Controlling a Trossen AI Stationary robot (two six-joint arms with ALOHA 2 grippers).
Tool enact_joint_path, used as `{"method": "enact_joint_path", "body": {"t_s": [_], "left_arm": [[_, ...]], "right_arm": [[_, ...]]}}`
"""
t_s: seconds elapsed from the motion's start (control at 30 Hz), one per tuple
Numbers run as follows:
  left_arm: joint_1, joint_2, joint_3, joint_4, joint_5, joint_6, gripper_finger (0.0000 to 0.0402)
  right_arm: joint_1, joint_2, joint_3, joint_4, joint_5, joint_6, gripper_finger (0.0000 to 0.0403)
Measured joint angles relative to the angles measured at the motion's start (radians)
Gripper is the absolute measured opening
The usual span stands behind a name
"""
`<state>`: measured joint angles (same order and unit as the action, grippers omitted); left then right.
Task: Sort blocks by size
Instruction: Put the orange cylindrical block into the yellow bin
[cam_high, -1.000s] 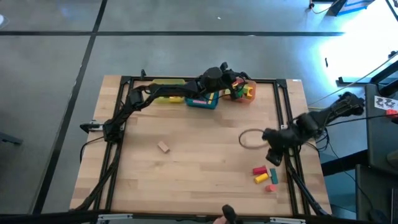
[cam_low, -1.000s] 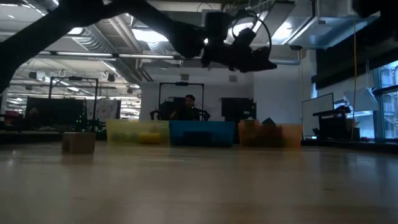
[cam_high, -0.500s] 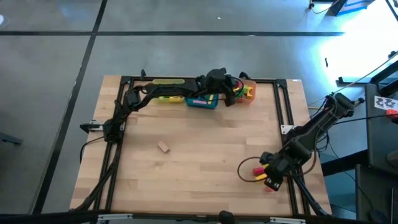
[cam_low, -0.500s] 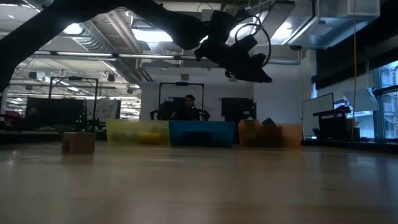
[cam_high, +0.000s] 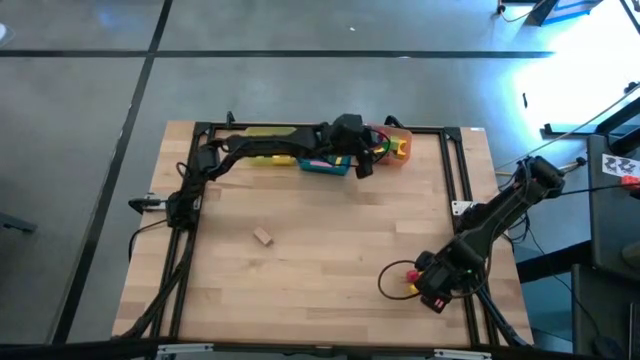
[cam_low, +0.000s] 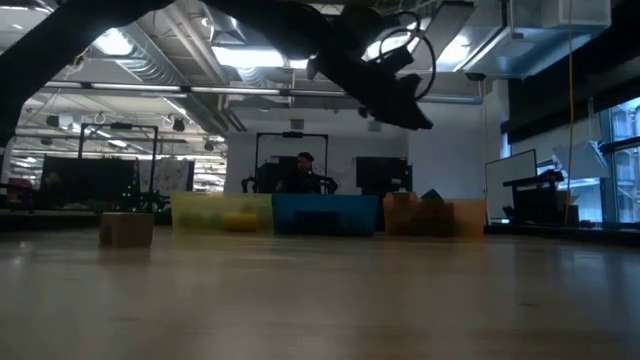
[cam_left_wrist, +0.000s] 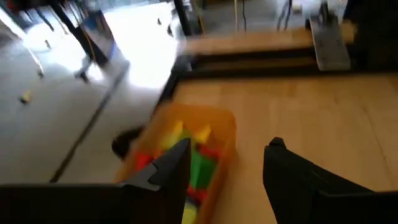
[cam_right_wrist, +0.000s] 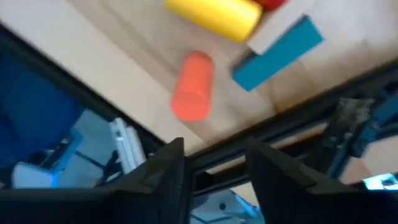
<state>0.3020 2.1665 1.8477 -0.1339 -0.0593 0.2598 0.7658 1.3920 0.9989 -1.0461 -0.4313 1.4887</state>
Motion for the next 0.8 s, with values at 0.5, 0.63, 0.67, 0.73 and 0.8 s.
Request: {"method": "enact_joint_path", "body": {"t_s": [0.5, 0.63, 0.67, 0.73, 0.8], "left_arm": [[-0.022, -0.087, -0.001, -0.374, 0.07, -0.045, 0.0168], [-0.038, -0.089, -0.001, -0.364, 0.127, -0.047, 0.0168], [-0.044, -0.089, -0.001, -0.366, 0.127, -0.047, 0.0168], [-0.06, -0.089, -0.004, -0.36, 0.128, -0.047, 0.0168], [-0.076, -0.089, -0.008, -0.356, 0.131, -0.049, 0.0168]], "right_arm": [[0.035, 0.063, 0.0, 0.13, 0.082, 0.075, 0.0245], [0.066, 0.103, 0.0, 0.102, 0.108, 0.075, 0.0245], [0.075, 0.113, 0.0, 0.103, 0.114, 0.075, 0.0245], [0.082, 0.131, 0.0, 0.104, 0.114, 0.075, 0.0245], [0.088, 0.148, 0.0, 0.106, 0.119, 0.074, 0.0246]]}}
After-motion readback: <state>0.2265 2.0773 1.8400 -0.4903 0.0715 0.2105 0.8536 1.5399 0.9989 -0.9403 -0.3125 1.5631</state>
